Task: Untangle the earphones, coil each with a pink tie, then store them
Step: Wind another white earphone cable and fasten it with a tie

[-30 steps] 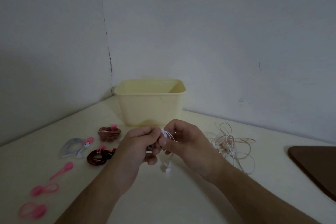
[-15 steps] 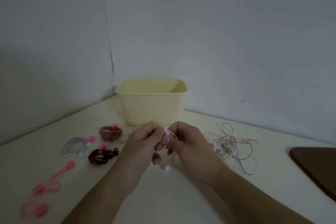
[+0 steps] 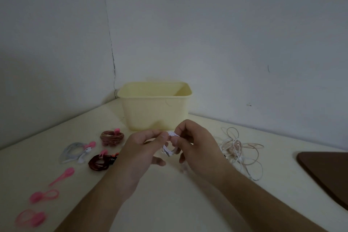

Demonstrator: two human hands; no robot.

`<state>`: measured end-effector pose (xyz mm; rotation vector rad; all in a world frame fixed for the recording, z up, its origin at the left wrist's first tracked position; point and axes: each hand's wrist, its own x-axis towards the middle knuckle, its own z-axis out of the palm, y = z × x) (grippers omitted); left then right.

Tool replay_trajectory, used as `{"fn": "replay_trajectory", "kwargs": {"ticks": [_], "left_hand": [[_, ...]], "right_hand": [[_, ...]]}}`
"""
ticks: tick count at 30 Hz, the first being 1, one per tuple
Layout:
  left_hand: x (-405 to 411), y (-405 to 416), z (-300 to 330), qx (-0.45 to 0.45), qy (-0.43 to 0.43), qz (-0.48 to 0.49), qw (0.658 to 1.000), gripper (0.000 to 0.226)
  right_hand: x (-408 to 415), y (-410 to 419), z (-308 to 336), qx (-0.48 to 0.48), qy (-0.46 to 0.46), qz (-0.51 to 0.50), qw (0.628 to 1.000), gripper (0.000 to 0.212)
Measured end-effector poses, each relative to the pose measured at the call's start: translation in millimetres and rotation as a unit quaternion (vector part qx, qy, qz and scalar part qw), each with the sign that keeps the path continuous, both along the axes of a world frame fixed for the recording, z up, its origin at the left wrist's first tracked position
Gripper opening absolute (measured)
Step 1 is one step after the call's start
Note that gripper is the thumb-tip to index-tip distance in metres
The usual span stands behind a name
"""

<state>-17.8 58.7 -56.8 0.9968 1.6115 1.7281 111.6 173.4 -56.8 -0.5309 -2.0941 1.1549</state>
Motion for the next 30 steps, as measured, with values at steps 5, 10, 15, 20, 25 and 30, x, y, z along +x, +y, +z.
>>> {"fn": "replay_trajectory", "kwargs": {"ticks": [5,10,15,20,25,30], "left_hand": [[-4,-4,4,-0.053,0.033,-0.034,0.997,0.017],[-4,-3,2,-0.086,0.193,0.002,0.977,0.006],[-3,-4,1,-0.116,0.226,-0.005,0.967,0.010],[-1,-7,2,-0.131,0.227,-0.053,0.964,0.008],[-5,-4,-1,-0.125,0.215,-0.029,0.968,0.005],[-8,-4,2,-0.057,0.134,0.000,0.989,0.012]], "right_hand": [[6,4,8,0.019,-0.077,0.025,0.997,0.011],[5,8,8,0.103,-0.153,0.021,0.983,0.019],[5,10,7,0.115,-0.182,0.019,0.976,0.014],[8,12,10,0.093,-0.191,0.015,0.977,0.012],[9,12,9,0.019,-0.155,0.028,0.987,0.017],[13,18,10,-0.106,-0.051,0.092,0.989,0.009]]}}
